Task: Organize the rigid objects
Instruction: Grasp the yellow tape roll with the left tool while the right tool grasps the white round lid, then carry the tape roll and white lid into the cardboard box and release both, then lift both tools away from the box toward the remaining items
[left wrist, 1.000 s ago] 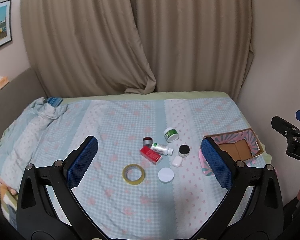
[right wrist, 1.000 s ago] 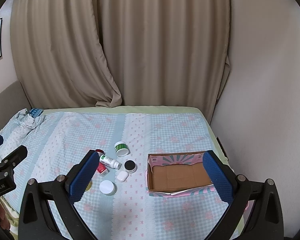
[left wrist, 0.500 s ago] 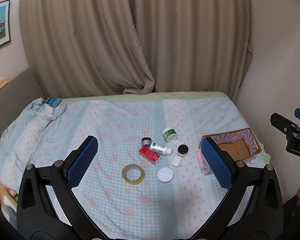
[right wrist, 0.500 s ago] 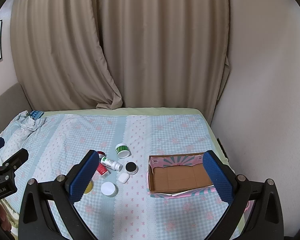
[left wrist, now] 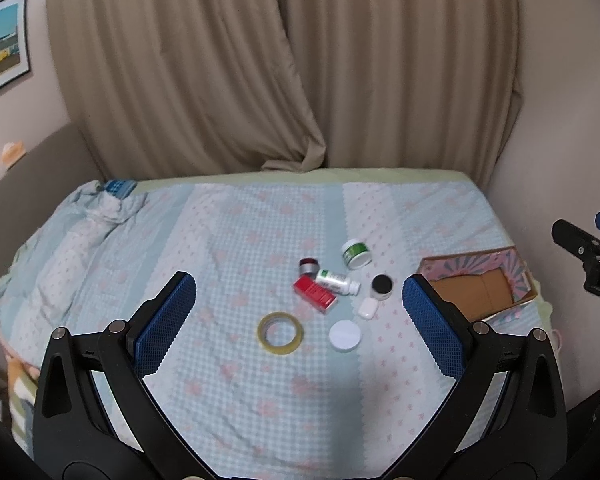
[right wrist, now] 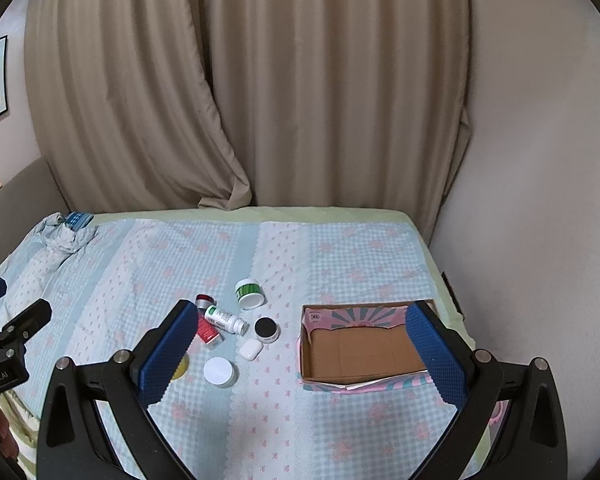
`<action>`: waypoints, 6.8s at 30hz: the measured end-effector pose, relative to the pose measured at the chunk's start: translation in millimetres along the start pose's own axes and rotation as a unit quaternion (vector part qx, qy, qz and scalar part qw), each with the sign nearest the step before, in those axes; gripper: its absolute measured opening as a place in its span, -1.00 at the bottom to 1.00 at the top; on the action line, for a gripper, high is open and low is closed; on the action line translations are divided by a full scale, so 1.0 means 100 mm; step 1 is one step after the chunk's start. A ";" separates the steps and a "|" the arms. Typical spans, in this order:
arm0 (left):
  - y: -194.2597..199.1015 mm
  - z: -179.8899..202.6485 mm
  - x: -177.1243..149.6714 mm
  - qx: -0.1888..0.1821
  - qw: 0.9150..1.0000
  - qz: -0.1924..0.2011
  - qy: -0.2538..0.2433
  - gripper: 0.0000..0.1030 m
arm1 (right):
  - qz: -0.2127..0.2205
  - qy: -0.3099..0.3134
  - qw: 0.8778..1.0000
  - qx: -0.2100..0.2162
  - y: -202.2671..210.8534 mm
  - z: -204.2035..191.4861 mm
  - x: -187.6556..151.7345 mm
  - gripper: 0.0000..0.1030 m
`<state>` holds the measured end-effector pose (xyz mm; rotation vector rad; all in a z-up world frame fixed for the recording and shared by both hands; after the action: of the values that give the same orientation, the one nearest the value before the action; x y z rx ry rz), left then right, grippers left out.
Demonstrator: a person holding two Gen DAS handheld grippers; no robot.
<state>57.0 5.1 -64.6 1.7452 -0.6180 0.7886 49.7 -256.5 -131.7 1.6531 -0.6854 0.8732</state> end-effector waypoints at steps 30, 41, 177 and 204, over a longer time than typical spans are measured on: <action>-3.26 -0.03 -2.34 -0.121 0.959 -0.198 -0.165 0.99 | -0.192 -0.168 0.966 -0.041 -2.58 -1.00 -1.85 1.00; -4.07 0.46 -2.67 -0.106 0.954 -0.212 -0.186 0.99 | -0.283 -0.178 0.941 -0.053 -3.54 -0.87 -2.50 1.00; -3.05 4.72 -1.32 -0.115 0.914 -0.374 -0.111 0.99 | -0.343 0.002 0.939 0.034 -2.53 2.96 -1.98 1.00; -1.53 2.94 -0.13 -0.117 0.971 -0.200 -0.050 0.99 | -0.238 -0.015 0.971 0.018 -1.41 1.91 -0.91 1.00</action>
<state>222.0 -230.7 -229.4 1.6248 -0.3861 0.3338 149.6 -407.7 -310.3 1.7628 -0.2700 0.5168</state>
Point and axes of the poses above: each gripper's, at about its wrist camera, not at the fingertips, and y roughly against the way its jaws point, z to its right, x to its top, the point moved 9 cm from there along -y, roughly the way its jaws point, and after that the axes turned 13 degrees about x, right-handed, at the moved point
